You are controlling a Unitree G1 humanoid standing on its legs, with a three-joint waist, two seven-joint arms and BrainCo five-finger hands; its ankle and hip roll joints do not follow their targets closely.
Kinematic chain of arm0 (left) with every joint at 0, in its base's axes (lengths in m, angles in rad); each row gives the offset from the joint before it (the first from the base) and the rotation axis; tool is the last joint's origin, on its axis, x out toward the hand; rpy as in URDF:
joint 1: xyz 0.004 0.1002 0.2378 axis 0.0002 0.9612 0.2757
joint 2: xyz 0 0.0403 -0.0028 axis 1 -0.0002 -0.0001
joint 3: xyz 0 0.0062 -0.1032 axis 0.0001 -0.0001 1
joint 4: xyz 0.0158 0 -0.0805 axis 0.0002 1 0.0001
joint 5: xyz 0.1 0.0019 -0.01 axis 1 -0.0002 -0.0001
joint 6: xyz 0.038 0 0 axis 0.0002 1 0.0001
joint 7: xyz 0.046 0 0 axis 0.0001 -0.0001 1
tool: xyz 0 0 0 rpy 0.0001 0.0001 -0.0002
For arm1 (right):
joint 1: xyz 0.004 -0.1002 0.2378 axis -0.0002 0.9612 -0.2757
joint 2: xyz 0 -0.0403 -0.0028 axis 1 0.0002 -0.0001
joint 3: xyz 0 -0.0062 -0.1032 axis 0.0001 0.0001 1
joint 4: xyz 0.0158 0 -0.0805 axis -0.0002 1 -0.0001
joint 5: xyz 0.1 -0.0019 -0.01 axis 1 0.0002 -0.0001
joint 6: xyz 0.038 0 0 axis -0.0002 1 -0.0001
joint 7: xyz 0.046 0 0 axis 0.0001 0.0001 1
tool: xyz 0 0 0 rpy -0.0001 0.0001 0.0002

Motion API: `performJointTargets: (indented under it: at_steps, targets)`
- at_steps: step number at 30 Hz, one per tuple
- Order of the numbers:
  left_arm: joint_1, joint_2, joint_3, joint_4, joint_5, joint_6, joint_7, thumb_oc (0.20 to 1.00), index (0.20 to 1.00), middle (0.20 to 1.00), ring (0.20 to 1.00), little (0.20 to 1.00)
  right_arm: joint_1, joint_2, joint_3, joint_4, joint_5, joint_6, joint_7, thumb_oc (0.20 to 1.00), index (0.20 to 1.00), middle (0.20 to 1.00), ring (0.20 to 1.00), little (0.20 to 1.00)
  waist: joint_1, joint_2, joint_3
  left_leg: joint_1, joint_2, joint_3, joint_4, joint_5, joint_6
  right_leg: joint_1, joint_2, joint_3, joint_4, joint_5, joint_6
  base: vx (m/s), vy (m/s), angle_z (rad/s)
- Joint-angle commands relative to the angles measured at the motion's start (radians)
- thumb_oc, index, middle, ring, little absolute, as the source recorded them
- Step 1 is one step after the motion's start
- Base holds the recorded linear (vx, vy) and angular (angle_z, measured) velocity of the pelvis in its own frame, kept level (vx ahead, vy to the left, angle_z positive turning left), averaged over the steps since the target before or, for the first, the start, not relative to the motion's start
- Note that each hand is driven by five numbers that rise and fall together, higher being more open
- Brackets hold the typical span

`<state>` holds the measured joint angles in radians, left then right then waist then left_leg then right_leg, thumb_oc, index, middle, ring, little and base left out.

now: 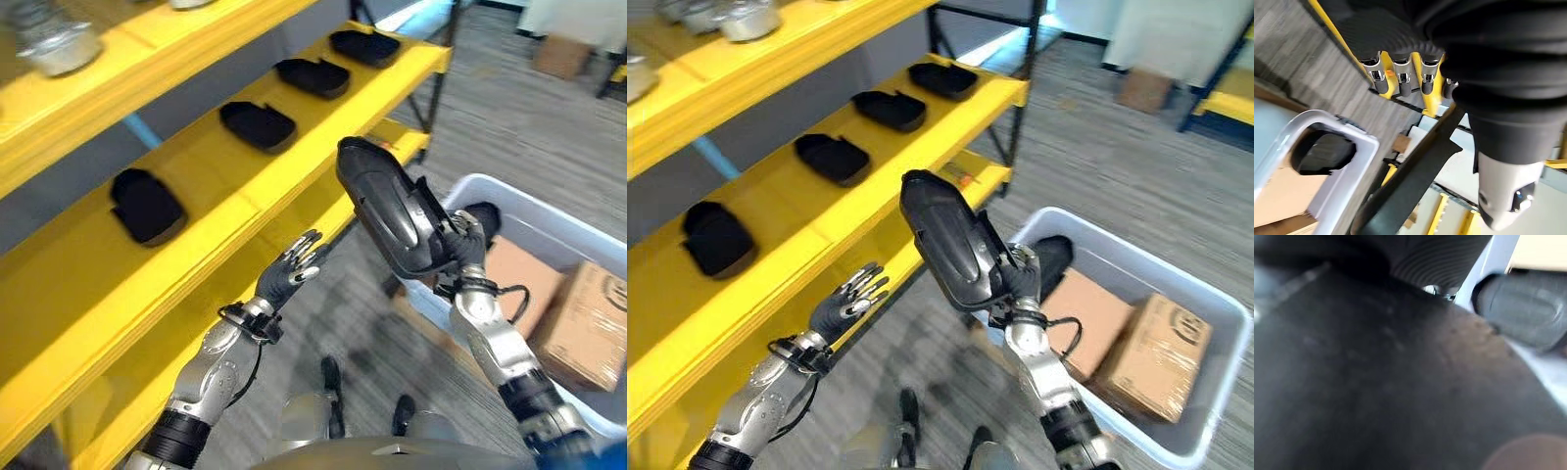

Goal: Move parts from the plastic box to the shelf.

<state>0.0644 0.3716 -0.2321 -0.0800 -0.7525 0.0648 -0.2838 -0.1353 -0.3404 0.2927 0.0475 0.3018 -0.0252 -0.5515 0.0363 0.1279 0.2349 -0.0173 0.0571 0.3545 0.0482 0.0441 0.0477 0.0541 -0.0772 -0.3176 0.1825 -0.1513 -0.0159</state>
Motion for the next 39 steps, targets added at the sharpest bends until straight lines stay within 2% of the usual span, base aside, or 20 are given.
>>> performJointTargets:
  at_steps: [1, 2, 3, 4, 5, 7, 10, 12, 16, 21, 25, 30, 31, 32, 33, 34, 35, 36, 37, 39]
  targets:
    - [-0.019, 0.032, 0.029, -0.057, 0.018, -0.031, -0.025, 1.0, 1.0, 1.0, 1.0, 1.0, -0.098, 0.041, -0.041, -0.05, -0.01, -0.102, 0.022, 0.2, 0.2, 0.2, 0.2, 0.2, -0.06, -0.08, 0.034, 0.054, -0.009, -0.034, 0.07, -0.1, -0.046, -0.044, 0.029, 0.062, 0.025, 0.048, 0.042, 0.02, 0.25, 0.77]
    - [-0.022, 0.027, 0.023, -0.065, 0.019, -0.045, -0.014, 1.0, 1.0, 1.0, 1.0, 1.0, -0.11, 0.041, -0.038, -0.032, 0.024, -0.098, 0.044, 0.2, 0.2, 0.2, 0.2, 0.2, -0.068, -0.095, 0.036, 0.066, 0.07, -0.025, 0.102, -0.073, -0.087, -0.022, 0.001, 0.05, 0.038, 0.024, 0.041, 0.01, 0.321, 0.78]
    - [-0.025, 0.026, 0.023, -0.066, 0.003, -0.056, -0.008, 1.0, 1.0, 1.0, 1.0, 1.0, -0.118, 0.04, -0.034, -0.021, 0.031, -0.102, 0.054, 0.2, 0.2, 0.2, 0.2, 0.2, -0.07, -0.101, 0.032, 0.072, 0.111, -0.027, 0.105, -0.038, -0.104, -0.019, -0.008, 0.044, 0.039, 0.022, 0.037, 0.04, 0.291, 0.47]
    - [-0.025, 0.025, 0.023, -0.065, -0.007, -0.057, -0.009, 1.0, 1.0, 1.0, 1.0, 1.0, -0.121, 0.039, -0.031, -0.016, 0.033, -0.104, 0.06, 0.2, 0.2, 0.2, 0.2, 0.2, -0.07, -0.105, 0.028, 0.075, 0.132, -0.033, 0.107, -0.014, -0.114, -0.02, -0.013, 0.043, 0.04, 0.022, 0.035, -0.08, 0.361, 0.2]
    - [-0.032, 0.01, 0.025, -0.064, -0.056, -0.068, -0.006, 1.0, 1.0, 1.0, 1.0, 1.0, -0.14, 0.033, -0.009, 0.01, 0.056, -0.107, 0.086, 0.2, 0.2, 0.2, 0.2, 0.2, -0.068, -0.11, 0.011, 0.091, 0.197, -0.064, 0.1, 0.073, -0.134, -0.039, -0.029, 0.038, 0.041, 0.037, 0.02, -0.09, 0.42, 0.21]
    - [-0.036, 0.008, 0.03, -0.057, -0.046, -0.099, 0.02, 1.0, 1.0, 1.0, 1.0, 1.0, -0.156, 0.03, 0.009, 0.032, 0.083, -0.112, 0.102, 0.2, 0.2, 0.2, 0.2, 0.2, -0.063, -0.1, 0.001, 0.116, 0.192, -0.103, 0.067, 0.072, -0.143, -0.044, -0.04, 0.044, 0.05, 0.031, 0.026, -0.04, 0.441, 0.1]
    - [-0.046, 0.021, 0.033, -0.046, 0.012, -0.109, 0.045, 1.0, 1.0, 1.0, 1.0, 1.0, -0.148, 0.034, 0.018, 0.034, 0.108, -0.105, 0.101, 0.2, 0.2, 0.2, 0.2, 0.2, -0.06, -0.077, -0.008, 0.119, 0.176, -0.074, 0.029, 0.05, -0.142, -0.024, -0.061, 0.019, 0.052, 0.019, 0.036, 0.0, 0.457, 0.23]
    - [-0.033, 0.034, 0.041, -0.055, 0.018, -0.109, 0.063, 1.0, 1.0, 1.0, 1.0, 1.0, -0.136, 0.043, 0.023, 0.027, 0.118, -0.09, 0.102, 0.2, 0.2, 0.2, 0.2, 0.2, -0.053, -0.065, -0.015, 0.125, 0.148, -0.066, 0.007, 0.023, -0.135, -0.007, -0.077, 0.006, 0.028, 0.034, 0.051, -0.02, 0.463, 0.54]
    - [-0.012, 0.052, 0.061, -0.063, 0.037, -0.109, 0.093, 1.0, 1.0, 1.0, 1.0, 1.0, -0.128, 0.064, 0.038, 0.037, 0.128, -0.081, 0.112, 0.2, 0.2, 0.2, 0.2, 0.2, -0.035, -0.06, -0.027, 0.134, 0.105, -0.075, -0.027, -0.019, -0.119, 0.008, -0.098, -0.001, -0.013, 0.067, 0.078, -0.01, 0.345, 0.36]
    - [0.028, 0.061, 0.103, -0.092, 0.047, -0.104, 0.116, 1.0, 1.0, 1.0, 1.0, 1.0, -0.144, 0.102, 0.06, 0.054, 0.134, -0.063, 0.111, 0.2, 0.2, 0.2, 0.2, 0.2, 0.017, -0.067, -0.045, 0.138, 0.056, -0.095, -0.068, -0.042, -0.098, 0.026, -0.129, -0.039, -0.091, 0.122, 0.121, -0.04, 0.342, 0.39]
    - [0.051, 0.062, 0.132, -0.103, 0.077, -0.096, 0.116, 1.0, 1.0, 1.0, 1.0, 1.0, -0.156, 0.118, 0.061, 0.052, 0.154, -0.054, 0.12, 0.2, 0.2, 0.2, 0.2, 0.2, 0.074, -0.09, -0.048, 0.111, 0.011, -0.121, -0.053, -0.069, -0.071, 0.035, -0.173, -0.068, -0.139, 0.182, 0.156, -0.07, 0.313, 0.28]
    - [0.055, 0.06, 0.135, -0.088, 0.076, -0.091, 0.109, 1.0, 1.0, 1.0, 1.0, 1.0, -0.148, 0.13, 0.055, 0.031, 0.168, -0.053, 0.099, 0.2, 0.2, 0.2, 0.2, 0.2, 0.112, -0.11, -0.039, 0.088, -0.034, -0.118, 0.003, -0.12, -0.037, 0.028, -0.234, -0.094, -0.136, 0.246, 0.166, -0.05, 0.263, 0.24]
    - [0.058, 0.057, 0.133, -0.085, 0.062, -0.09, 0.106, 1.0, 1.0, 1.0, 1.0, 1.0, -0.146, 0.137, 0.052, 0.032, 0.158, -0.058, 0.099, 0.2, 0.2, 0.2, 0.2, 0.2, 0.123, -0.115, -0.035, 0.091, -0.043, -0.111, 0.013, -0.132, -0.032, 0.024, -0.251, -0.116, -0.122, 0.271, 0.171, 0.06, 0.223, 0.19]
    - [0.067, 0.054, 0.132, -0.085, 0.046, -0.087, 0.098, 1.0, 1.0, 1.0, 1.0, 1.0, -0.145, 0.145, 0.053, 0.03, 0.13, -0.068, 0.1, 0.2, 0.2, 0.2, 0.2, 0.2, 0.136, -0.113, -0.031, 0.107, -0.047, -0.112, 0.019, -0.159, -0.032, 0.026, -0.261, -0.131, -0.091, 0.277, 0.188, 0.07, 0.232, 0.13]
    - [0.067, 0.054, 0.129, -0.085, 0.04, -0.093, 0.098, 1.0, 1.0, 1.0, 1.0, 1.0, -0.148, 0.148, 0.058, 0.026, 0.134, -0.068, 0.098, 0.2, 0.2, 0.2, 0.2, 0.2, 0.14, -0.112, -0.028, 0.11, -0.052, -0.109, 0.021, -0.163, -0.023, 0.014, -0.262, -0.132, -0.053, 0.275, 0.187, 0.07, 0.173, -0.14]
    - [0.063, 0.053, 0.128, -0.084, 0.04, -0.096, 0.097, 1.0, 1.0, 1.0, 1.0, 1.0, -0.149, 0.142, 0.056, 0.019, 0.141, -0.066, 0.088, 0.2, 0.2, 0.2, 0.2, 0.2, 0.134, -0.11, -0.029, 0.105, -0.051, -0.118, 0.022, -0.162, -0.02, 0.012, -0.229, -0.11, -0.05, 0.229, 0.172, 0.01, 0.132, -0.25]
    - [0.045, 0.045, 0.118, -0.073, 0.032, -0.098, 0.101, 1.0, 1.0, 1.0, 1.0, 1.0, -0.15, 0.124, 0.055, -0.006, 0.14, -0.052, 0.057, 0.2, 0.2, 0.2, 0.2, 0.2, 0.107, -0.115, -0.035, 0.084, -0.067, -0.145, 0.02, -0.145, 0.0, -0.009, -0.134, -0.048, -0.054, 0.156, 0.14, 0.05, 0.081, 0.04]
    - [0.037, 0.041, 0.115, -0.071, 0.041, -0.096, 0.1, 1.0, 1.0, 1.0, 1.0, 1.0, -0.15, 0.118, 0.057, -0.019, 0.143, -0.039, 0.046, 0.2, 0.2, 0.2, 0.2, 0.2, 0.096, -0.121, -0.039, 0.086, -0.08, -0.157, 0.015, -0.146, 0.005, -0.016, -0.083, -0.026, -0.053, 0.126, 0.13, 0.15, 0.098, 1.15]
    - [0.037, 0.037, 0.116, -0.084, 0.043, -0.097, 0.112, 1.0, 1.0, 1.0, 1.0, 1.0, -0.16, 0.111, 0.055, -0.005, 0.164, -0.027, 0.063, 0.2, 0.2, 0.2, 0.2, 0.2, 0.092, -0.135, -0.044, 0.098, -0.103, -0.156, -0.001, -0.147, 0.004, -0.022, -0.018, -0.04, -0.081, 0.12, 0.11, 0.18, 0.058, 1.51]
    - [0.042, 0.035, 0.114, -0.088, 0.04, -0.102, 0.116, 1.0, 1.0, 1.0, 1.0, 1.0, -0.161, 0.107, 0.055, 0.005, 0.167, -0.031, 0.075, 0.2, 0.2, 0.2, 0.2, 0.2, 0.085, -0.138, -0.04, 0.112, -0.114, -0.164, -0.01, -0.149, 0.003, -0.025, 0.01, -0.032, -0.111, 0.134, 0.105, 0.15, 0.005, 0.51]
